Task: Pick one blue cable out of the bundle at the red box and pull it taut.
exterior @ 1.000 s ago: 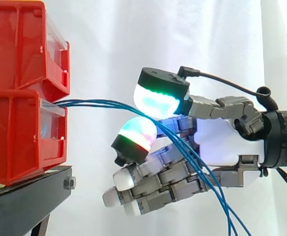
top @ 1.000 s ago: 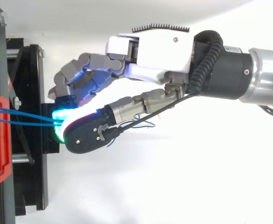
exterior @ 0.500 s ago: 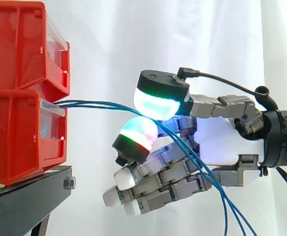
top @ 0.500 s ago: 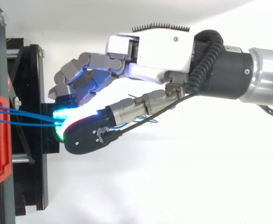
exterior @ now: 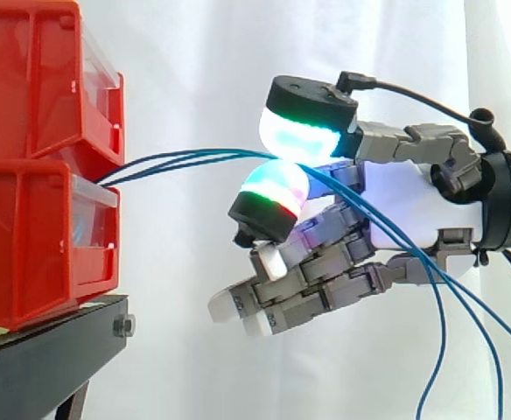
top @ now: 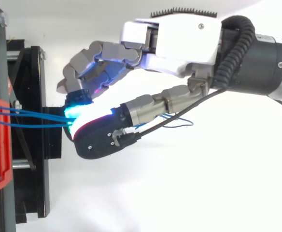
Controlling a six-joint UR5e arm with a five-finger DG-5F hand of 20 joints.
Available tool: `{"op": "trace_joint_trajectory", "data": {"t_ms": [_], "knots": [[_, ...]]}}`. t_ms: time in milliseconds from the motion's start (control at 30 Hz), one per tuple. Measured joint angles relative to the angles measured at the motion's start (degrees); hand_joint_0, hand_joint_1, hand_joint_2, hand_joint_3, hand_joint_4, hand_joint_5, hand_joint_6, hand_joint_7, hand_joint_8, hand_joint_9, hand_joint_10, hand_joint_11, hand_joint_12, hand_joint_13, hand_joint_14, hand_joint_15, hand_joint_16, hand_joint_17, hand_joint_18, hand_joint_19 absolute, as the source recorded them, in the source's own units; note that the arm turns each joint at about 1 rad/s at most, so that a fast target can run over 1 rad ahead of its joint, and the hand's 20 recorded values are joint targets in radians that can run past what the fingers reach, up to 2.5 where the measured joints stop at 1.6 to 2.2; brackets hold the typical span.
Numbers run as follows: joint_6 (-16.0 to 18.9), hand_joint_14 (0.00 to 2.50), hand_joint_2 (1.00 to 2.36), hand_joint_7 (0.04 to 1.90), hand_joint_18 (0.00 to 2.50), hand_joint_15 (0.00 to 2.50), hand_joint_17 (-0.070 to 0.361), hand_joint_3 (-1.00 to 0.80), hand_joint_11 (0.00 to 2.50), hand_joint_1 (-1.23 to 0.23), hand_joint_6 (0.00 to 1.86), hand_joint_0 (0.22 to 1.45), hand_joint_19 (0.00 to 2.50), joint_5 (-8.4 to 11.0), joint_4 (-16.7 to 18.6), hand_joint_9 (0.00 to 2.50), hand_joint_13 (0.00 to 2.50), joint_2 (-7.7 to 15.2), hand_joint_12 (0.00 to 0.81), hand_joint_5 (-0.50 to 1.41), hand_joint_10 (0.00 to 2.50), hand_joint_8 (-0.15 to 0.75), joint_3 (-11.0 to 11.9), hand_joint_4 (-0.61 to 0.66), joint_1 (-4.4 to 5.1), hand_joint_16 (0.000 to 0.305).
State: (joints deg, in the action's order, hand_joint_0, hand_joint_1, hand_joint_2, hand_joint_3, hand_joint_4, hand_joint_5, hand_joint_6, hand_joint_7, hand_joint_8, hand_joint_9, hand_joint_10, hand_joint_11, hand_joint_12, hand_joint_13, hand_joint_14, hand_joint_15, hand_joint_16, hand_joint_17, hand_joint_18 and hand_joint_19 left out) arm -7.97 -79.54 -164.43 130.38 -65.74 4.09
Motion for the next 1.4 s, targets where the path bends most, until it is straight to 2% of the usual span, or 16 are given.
{"op": "trace_joint_trajectory", "data": {"t_ms": [367,600,633,1067,1400], "knots": [[-0.35,0.01,1.02,1.13,0.32,0.23,0.127,-0.17,1.22,-0.85,0.87,0.63,0.13,0.12,-0.97,1.15,0.51,-0.92,0.369,-0.14,0.02,0.383,0.01,0.2,-0.36,0.056],[-0.56,0.01,1.02,1.09,0.34,0.31,0.124,-0.21,1.47,-0.85,0.87,0.63,0.14,0.18,-1.13,1.21,0.59,-1.52,0.36,-0.14,0.01,0.342,0.0,0.17,-0.45,0.055],[-0.58,0.01,1.02,1.09,0.34,0.31,0.125,-0.22,1.57,-0.85,0.87,0.63,0.14,0.18,-1.14,1.23,0.6,-1.56,0.36,-0.15,0.01,0.332,0.0,0.17,-0.46,0.055],[-0.64,0.01,1.02,1.06,0.35,0.32,0.124,-0.24,1.55,-0.89,0.87,0.64,0.14,0.27,-1.16,1.19,0.6,-1.61,0.36,-0.15,0.01,0.33,0.0,0.14,-0.52,0.055],[-0.72,0.01,1.01,1.04,0.37,0.32,0.124,-0.34,1.52,-0.95,0.88,0.7,0.13,0.35,-1.24,1.15,0.6,-1.57,0.355,-0.16,0.01,0.321,0.0,0.09,-0.35,0.055]]}}
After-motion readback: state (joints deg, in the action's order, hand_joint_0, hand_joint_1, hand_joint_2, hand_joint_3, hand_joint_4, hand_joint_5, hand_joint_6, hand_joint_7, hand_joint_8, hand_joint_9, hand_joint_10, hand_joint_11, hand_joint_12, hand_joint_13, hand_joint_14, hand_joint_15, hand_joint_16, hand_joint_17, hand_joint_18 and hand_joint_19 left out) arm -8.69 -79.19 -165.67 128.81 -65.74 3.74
